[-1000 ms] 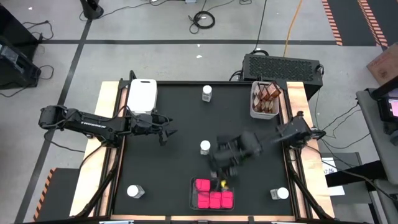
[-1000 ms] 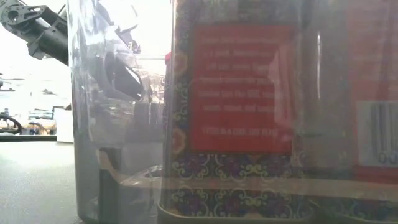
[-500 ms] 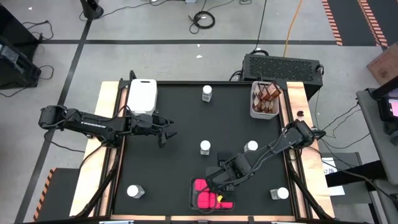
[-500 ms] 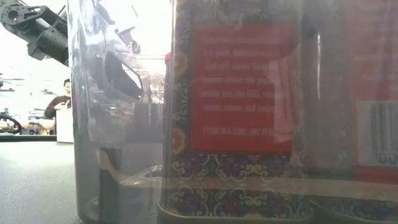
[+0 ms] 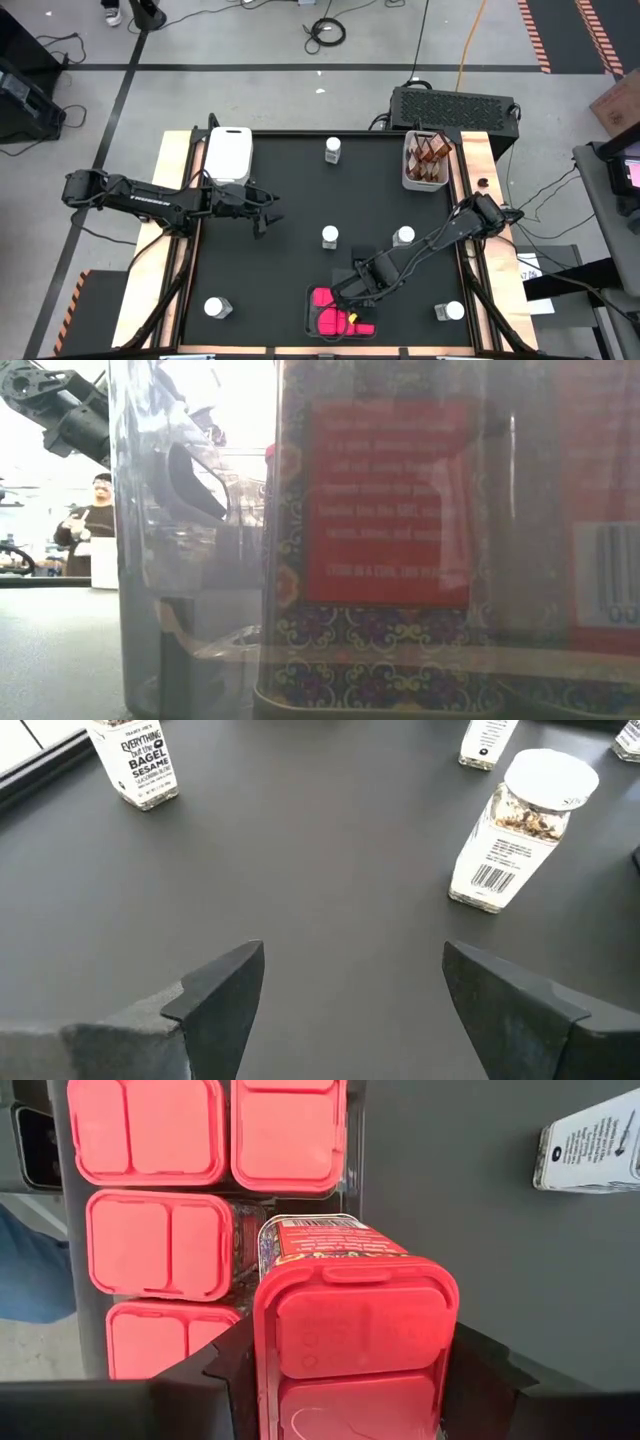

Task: Sort spices by type
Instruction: Put the red seasoning can into the black bin

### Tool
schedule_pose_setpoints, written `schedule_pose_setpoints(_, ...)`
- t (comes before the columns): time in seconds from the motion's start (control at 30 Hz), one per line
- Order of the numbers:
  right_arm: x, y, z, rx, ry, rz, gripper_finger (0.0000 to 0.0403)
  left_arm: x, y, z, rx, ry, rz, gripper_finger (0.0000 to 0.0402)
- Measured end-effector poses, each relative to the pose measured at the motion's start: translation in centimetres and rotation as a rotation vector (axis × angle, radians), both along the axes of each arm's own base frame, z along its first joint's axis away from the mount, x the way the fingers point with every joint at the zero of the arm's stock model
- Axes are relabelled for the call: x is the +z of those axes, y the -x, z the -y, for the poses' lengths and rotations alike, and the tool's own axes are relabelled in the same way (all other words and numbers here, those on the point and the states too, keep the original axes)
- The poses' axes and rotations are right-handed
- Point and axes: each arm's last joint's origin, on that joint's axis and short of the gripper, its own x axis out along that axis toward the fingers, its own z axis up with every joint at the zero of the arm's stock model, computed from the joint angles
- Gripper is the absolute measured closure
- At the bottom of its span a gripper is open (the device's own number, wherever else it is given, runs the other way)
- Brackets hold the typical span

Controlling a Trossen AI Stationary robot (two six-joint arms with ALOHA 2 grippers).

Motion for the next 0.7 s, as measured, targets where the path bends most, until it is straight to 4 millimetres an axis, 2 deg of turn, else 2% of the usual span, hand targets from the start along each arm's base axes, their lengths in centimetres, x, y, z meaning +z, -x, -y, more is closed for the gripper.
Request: schedule_pose_setpoints(0.7,-2.3,0.0,0.0,0.009,-0.003,-0.002,0.0195,0.0,0.0,0.0,-0.003,-0.005,-0.006,0.0091)
